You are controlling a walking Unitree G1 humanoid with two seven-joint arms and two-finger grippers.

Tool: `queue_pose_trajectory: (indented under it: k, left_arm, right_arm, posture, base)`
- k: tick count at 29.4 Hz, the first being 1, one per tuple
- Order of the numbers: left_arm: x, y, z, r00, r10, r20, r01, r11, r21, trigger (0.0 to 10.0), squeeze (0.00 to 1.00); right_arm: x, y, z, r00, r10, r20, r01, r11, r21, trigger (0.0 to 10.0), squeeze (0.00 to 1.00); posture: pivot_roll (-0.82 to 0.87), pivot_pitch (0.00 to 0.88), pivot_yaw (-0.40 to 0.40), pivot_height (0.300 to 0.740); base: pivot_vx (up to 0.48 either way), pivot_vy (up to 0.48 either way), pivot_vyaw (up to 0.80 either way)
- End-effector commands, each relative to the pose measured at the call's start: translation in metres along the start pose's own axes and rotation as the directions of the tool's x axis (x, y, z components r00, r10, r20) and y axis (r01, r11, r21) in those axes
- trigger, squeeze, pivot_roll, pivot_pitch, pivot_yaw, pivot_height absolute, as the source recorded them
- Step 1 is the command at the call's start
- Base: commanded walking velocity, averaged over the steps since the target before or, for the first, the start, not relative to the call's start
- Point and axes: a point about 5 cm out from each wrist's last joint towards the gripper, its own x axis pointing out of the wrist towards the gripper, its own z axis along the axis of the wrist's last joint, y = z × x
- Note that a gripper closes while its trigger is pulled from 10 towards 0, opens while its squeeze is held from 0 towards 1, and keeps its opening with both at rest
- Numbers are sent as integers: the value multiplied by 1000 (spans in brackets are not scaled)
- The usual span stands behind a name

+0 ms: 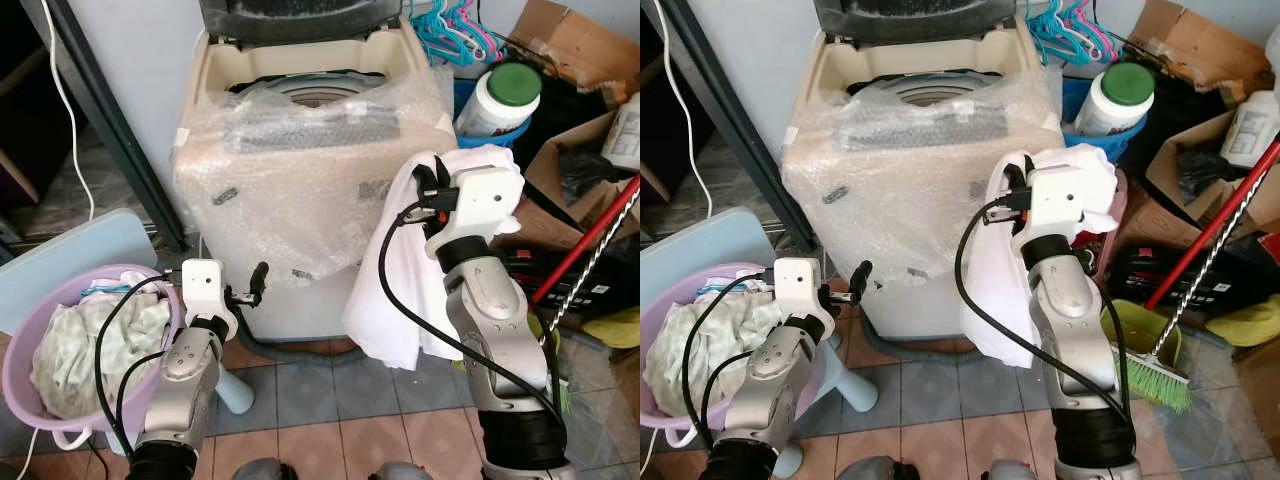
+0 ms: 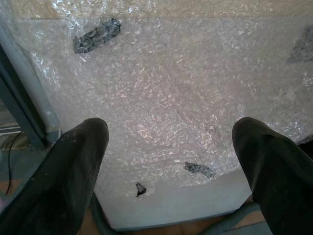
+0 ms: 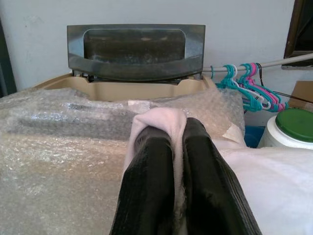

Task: Clothes washing

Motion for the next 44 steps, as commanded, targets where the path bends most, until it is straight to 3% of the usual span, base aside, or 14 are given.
queue_pose_trajectory:
  k: [1, 15, 29, 31, 35, 36, 38, 41, 44]
  left_arm:
    - [1, -5, 1, 1000, -12, -1, 12, 1000, -2, 10000, 0]
    - [1, -6, 0, 1000, -16, -5, 16, 1000, 0, 10000, 0]
    - [1, -9, -2, 999, -29, -19, 29, 999, -16, 10000, 0]
    - [0, -11, -3, 999, -33, -22, 33, 999, -10, 10000, 0]
    - [0, -12, -4, 999, -30, -25, 29, 1000, -6, 10000, 0]
    - [0, -13, -4, 999, -28, -25, 28, 1000, -5, 10000, 0]
    - [1, -13, -4, 999, -26, -23, 26, 1000, -5, 10000, 0]
    - [0, -10, -3, 1000, -5, -17, 5, 1000, -7, 10000, 0]
    - [-1, -10, -4, 1000, 4, -17, -4, 1000, -7, 10000, 0]
  right_arm:
    - [1, 1, 12, 998, 20, 60, -19, 999, -33, 10000, 0]
    - [2, 2, 14, 996, 33, 77, -31, 999, -24, 10000, 0]
    - [4, -1, 13, 998, 6, 69, -6, 1000, -1, 10000, 0]
    - [19, -6, 20, 997, 8, 82, -10, 1000, 20, 10000, 0]
    - [62, -29, 55, 984, 36, 172, -32, 999, -27, 10000, 0]
    - [81, -44, 79, 975, 30, 220, -21, 999, -46, 10000, 0]
    - [91, -52, 94, 968, 36, 249, -18, 997, -72, 10000, 0]
    - [115, -83, 154, 934, 25, 358, 49, 979, -198, 10000, 0]
    - [121, -104, 197, 902, -8, 431, 141, 950, -278, 10000, 0]
  posture:
    - [-127, 60, 75, 740]
    - [-130, 60, 75, 740]
    - [-127, 61, 70, 740]
    - [-124, 61, 69, 740]
    - [-123, 60, 64, 740]
    - [-119, 56, 56, 740]
    - [-114, 55, 49, 740]
    - [-106, 54, 42, 740]
    - [-101, 59, 38, 740]
  base:
    - [364, 0, 800]
    - [360, 0, 732]
    - [306, 0, 0]
    - [0, 0, 0]
    - [0, 0, 0]
    - [0, 0, 0]
    - [0, 0, 0]
    - [0, 0, 0]
    - [0, 0, 0]
